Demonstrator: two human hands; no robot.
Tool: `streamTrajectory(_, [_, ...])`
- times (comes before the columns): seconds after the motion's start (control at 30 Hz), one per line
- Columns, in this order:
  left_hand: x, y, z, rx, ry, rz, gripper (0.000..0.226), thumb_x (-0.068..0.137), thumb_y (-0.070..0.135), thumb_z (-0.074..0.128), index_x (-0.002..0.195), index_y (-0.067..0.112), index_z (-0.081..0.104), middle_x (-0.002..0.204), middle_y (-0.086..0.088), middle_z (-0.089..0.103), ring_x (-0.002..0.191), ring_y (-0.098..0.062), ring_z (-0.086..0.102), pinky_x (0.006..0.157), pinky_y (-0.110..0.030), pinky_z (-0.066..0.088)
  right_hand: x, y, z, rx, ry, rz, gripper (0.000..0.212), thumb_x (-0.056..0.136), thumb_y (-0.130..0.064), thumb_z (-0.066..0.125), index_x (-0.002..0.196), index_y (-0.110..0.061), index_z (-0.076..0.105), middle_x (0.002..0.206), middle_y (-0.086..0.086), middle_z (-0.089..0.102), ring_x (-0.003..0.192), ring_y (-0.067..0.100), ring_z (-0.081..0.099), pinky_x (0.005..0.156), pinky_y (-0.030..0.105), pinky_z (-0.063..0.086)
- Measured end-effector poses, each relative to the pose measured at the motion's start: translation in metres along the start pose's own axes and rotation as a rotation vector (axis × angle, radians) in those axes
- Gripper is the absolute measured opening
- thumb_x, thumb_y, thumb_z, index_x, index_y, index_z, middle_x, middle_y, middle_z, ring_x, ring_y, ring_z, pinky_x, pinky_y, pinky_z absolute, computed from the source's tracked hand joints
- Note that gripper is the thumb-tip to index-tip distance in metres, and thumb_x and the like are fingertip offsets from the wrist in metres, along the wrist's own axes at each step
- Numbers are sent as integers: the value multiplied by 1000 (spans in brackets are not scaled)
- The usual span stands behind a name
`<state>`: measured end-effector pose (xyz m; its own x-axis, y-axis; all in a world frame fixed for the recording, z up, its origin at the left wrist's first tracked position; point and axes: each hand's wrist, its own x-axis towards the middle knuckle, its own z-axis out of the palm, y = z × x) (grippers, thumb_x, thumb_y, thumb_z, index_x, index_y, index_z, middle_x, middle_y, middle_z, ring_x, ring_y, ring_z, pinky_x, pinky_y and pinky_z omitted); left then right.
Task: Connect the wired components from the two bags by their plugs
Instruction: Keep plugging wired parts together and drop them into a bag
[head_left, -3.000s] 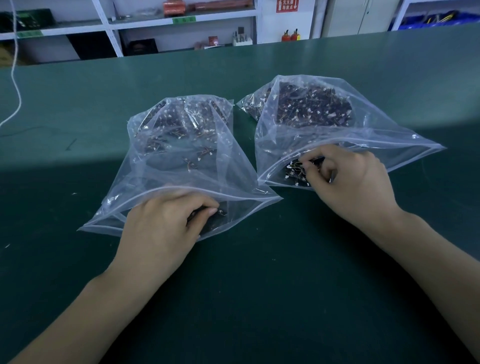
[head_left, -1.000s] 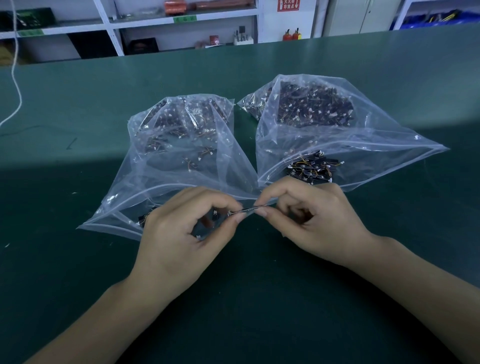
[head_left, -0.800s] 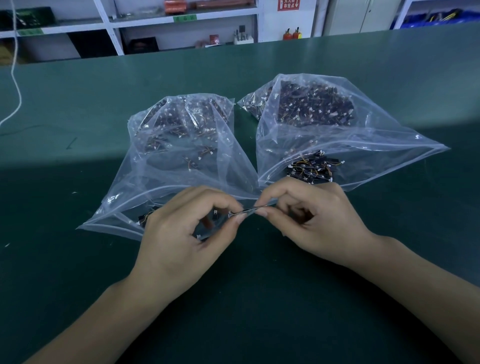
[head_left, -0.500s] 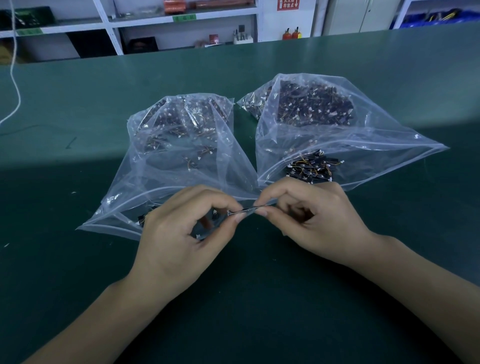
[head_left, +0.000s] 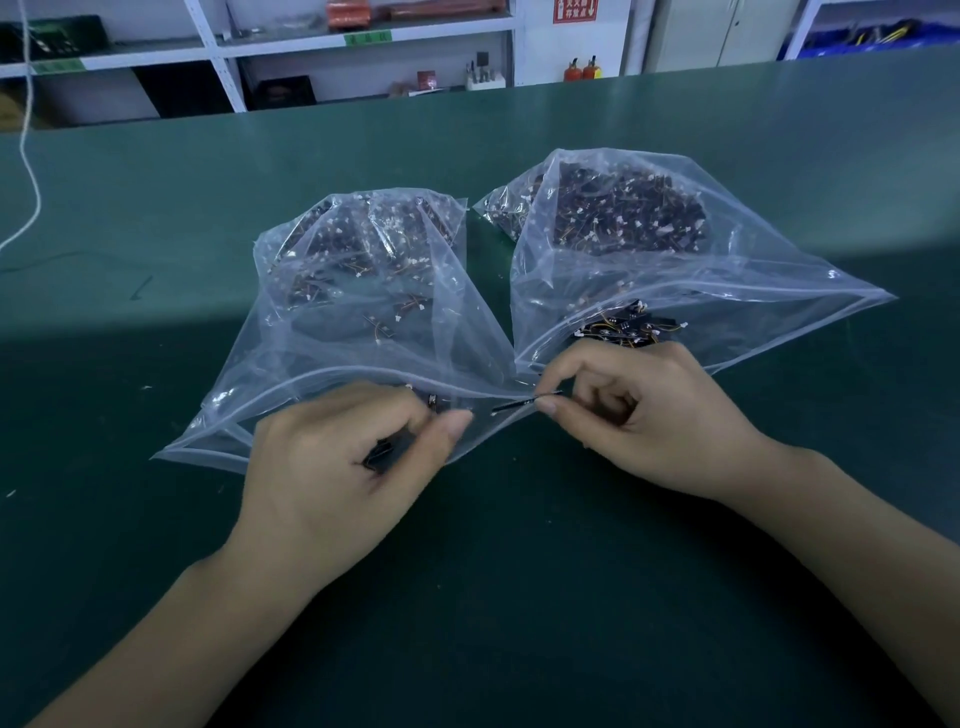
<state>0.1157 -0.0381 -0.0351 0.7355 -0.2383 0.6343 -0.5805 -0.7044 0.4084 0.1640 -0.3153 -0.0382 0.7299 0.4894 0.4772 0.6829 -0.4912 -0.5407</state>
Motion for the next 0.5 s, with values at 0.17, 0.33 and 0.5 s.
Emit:
streamTrajectory(0.17, [5,-9,-5,139,-99,-32,56,112,39,50,69,7,63,69,0,63,72,-27,64,70,-48,52,0,15,-13,-57,37,109,13,88,-15,73,84,-23,64,57,-12,51,48,15,44,58,21,36])
streamTrajectory(0.33, [7,-9,-2,161,-113,-14,24,105,33,60,90,19,73,90,13,70,90,-16,67,85,-43,53,2,20,-16,-4,61,264,9,95,-21,60,86,-22,59,60,-8,60,54,11,50,62,23,40])
streamTrajectory(0.5, [5,-10,-2,177,-137,-78,21,103,39,59,96,26,74,96,18,71,98,-10,65,89,-39,53,3,17,-16,240,-118,291,17,108,-22,58,92,-17,62,66,1,66,61,17,54,65,27,43])
